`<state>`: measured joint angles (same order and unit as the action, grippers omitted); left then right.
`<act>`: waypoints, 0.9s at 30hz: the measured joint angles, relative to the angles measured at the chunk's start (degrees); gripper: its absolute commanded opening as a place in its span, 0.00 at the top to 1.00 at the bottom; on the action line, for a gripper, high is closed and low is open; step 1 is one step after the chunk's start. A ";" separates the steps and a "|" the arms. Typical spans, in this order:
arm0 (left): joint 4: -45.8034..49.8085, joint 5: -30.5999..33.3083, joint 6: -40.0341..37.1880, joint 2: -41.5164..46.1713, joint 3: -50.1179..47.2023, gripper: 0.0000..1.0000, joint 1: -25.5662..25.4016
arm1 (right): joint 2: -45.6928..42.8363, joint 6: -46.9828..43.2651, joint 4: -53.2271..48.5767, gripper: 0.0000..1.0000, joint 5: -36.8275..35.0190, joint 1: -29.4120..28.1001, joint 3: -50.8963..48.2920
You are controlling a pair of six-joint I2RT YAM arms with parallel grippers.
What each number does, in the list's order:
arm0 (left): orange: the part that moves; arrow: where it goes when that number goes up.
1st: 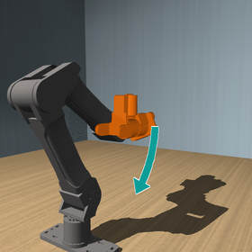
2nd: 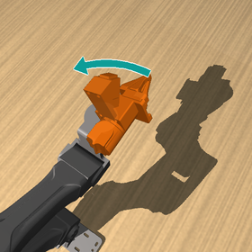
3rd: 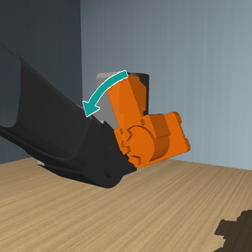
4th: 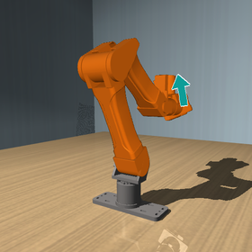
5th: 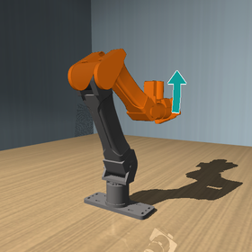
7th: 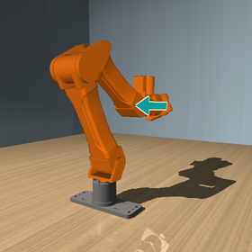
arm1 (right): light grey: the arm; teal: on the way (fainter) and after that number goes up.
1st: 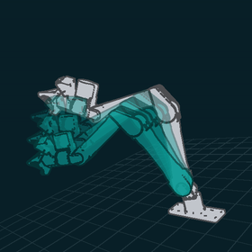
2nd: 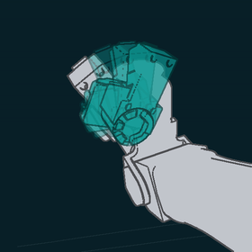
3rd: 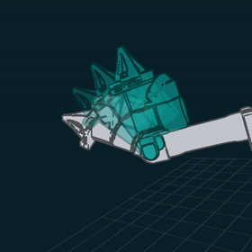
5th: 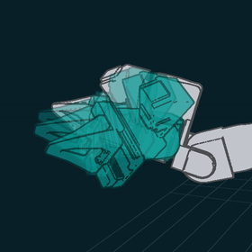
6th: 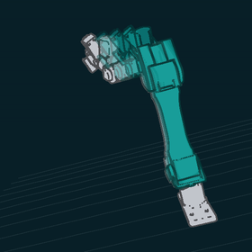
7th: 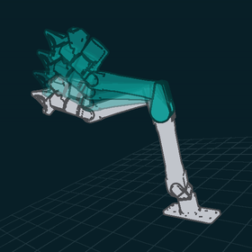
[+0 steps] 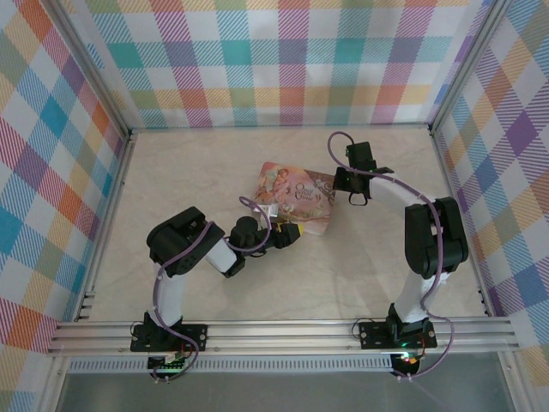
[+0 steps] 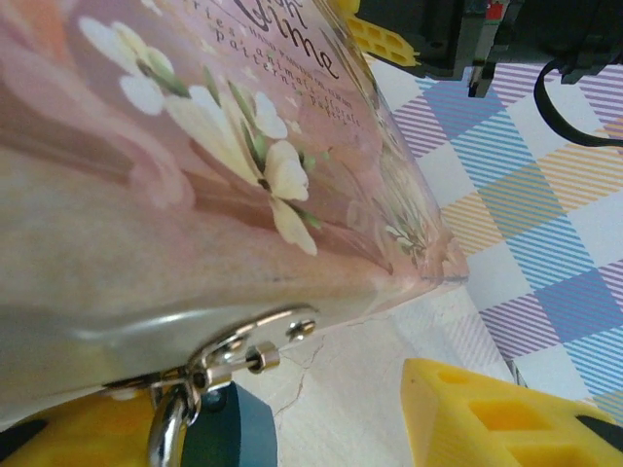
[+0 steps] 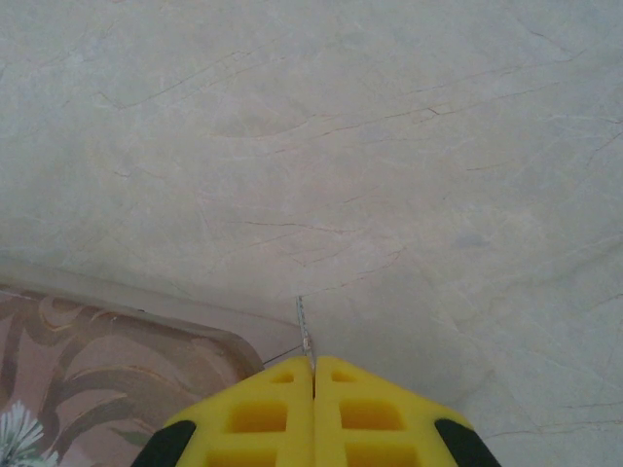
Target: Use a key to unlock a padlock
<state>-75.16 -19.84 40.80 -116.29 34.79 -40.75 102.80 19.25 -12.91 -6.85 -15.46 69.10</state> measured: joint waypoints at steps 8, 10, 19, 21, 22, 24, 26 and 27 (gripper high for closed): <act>-1.31 0.83 1.25 -1.36 -0.02 0.60 0.31 | 0.00 0.00 0.00 1.00 0.02 0.00 -0.02; -1.40 0.83 1.51 -1.38 -0.09 0.62 0.72 | 0.00 0.00 0.00 1.00 0.02 -0.02 -0.07; -1.75 0.74 1.68 -1.40 -0.48 0.65 2.47 | 0.00 0.00 -1.62 1.00 0.72 -0.83 -1.11; -1.68 0.76 1.97 -1.40 -0.48 0.65 2.78 | 0.00 -0.02 -2.01 1.00 0.94 -1.03 -1.49; -1.51 0.79 2.10 -1.40 -0.48 0.65 2.97 | 0.00 -0.02 -2.12 1.00 0.96 -1.05 -1.57; -1.31 0.85 2.67 -1.40 -0.92 0.66 3.45 | 0.00 -0.02 -2.40 1.00 1.14 -1.07 -1.64; -1.22 0.92 3.15 -1.40 -1.66 0.68 3.85 | 0.00 -0.02 -2.58 1.00 1.16 -1.07 -1.64; -1.22 0.92 3.15 -1.40 -2.01 0.70 4.07 | 0.00 0.00 -2.62 1.00 1.20 -1.07 -1.64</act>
<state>-76.38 -18.92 43.94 -117.69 32.77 -36.69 102.80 19.25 -15.53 -5.65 -16.53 67.46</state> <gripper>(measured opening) 0.329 0.060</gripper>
